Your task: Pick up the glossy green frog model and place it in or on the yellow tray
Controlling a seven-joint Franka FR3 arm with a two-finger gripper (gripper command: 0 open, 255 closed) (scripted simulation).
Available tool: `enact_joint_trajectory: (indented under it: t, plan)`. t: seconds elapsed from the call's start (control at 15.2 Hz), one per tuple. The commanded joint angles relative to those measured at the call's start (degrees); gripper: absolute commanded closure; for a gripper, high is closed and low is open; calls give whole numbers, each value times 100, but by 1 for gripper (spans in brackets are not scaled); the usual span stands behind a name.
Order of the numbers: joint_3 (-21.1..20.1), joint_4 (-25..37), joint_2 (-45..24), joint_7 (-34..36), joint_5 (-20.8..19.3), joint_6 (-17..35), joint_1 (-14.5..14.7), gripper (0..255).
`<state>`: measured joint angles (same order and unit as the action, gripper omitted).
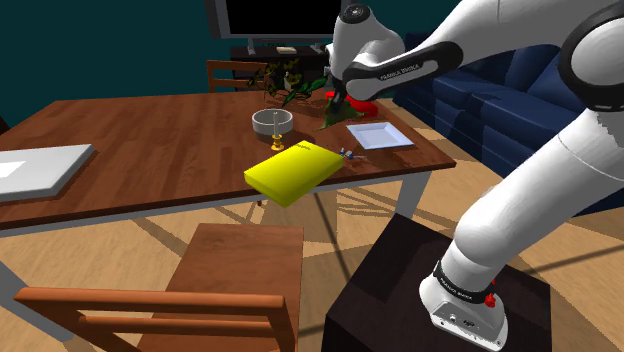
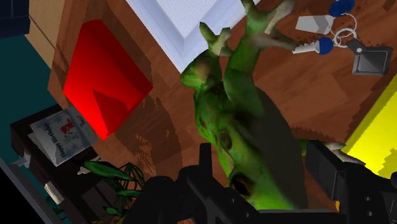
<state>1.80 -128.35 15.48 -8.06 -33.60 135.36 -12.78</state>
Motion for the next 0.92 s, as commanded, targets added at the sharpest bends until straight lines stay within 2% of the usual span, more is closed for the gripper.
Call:
enact_joint_trajectory:
  t: [0.0, 0.46, 0.86]
  plan:
    - [-173, -86, 139, 218, -15, -159, 85, 255]
    - [-896, -234, 563, 989, 106, -884, 463, 255]
    - [-1547, -86, 675, 1626, 296, -1540, 793, 255]
